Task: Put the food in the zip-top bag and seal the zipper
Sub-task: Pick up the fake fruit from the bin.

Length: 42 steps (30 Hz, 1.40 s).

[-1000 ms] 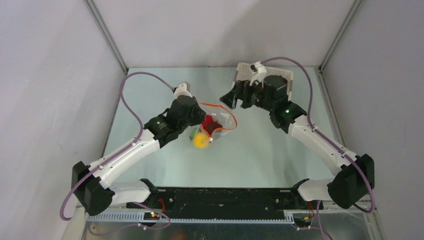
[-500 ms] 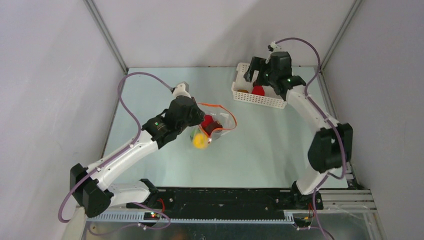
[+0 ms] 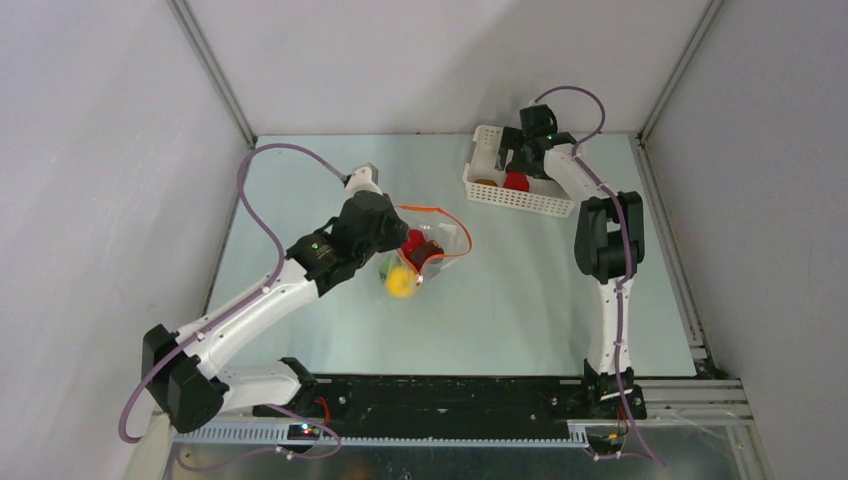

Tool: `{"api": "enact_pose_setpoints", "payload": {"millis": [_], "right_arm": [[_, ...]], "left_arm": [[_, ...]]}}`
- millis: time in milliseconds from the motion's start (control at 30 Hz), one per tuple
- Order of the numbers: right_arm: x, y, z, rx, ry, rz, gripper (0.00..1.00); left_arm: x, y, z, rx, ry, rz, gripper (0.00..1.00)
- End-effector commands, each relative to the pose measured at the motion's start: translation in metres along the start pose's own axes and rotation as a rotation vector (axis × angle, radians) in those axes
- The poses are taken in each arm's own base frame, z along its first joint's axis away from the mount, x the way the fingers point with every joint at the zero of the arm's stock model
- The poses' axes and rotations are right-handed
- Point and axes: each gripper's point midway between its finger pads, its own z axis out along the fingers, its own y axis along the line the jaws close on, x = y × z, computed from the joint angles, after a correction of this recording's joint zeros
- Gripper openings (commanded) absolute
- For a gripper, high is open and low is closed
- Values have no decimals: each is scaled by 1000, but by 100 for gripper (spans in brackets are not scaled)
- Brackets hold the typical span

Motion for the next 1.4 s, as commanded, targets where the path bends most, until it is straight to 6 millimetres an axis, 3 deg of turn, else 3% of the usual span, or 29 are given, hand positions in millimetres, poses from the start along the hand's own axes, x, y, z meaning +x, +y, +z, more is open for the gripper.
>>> {"api": "enact_pose_setpoints", "payload": {"millis": [0, 267, 433, 800, 1167, 1367], "right_arm": [[-15, -13, 3, 64, -23, -3, 99], [-10, -19, 25, 87, -5, -2, 99], [9, -22, 38, 99, 63, -9, 100], [33, -21, 41, 77, 158, -25, 98], [41, -19, 41, 52, 186, -41, 80], [35, -16, 36, 40, 173, -34, 68]], "left_arm": [[-17, -7, 1, 18, -48, -8, 0], [-18, -13, 4, 32, -40, -9, 0], [-18, -13, 4, 31, -41, -12, 0], [-16, -14, 7, 30, -31, -8, 0], [-21, -12, 6, 18, -42, -3, 0], [-19, -10, 7, 11, -35, -6, 0]]}}
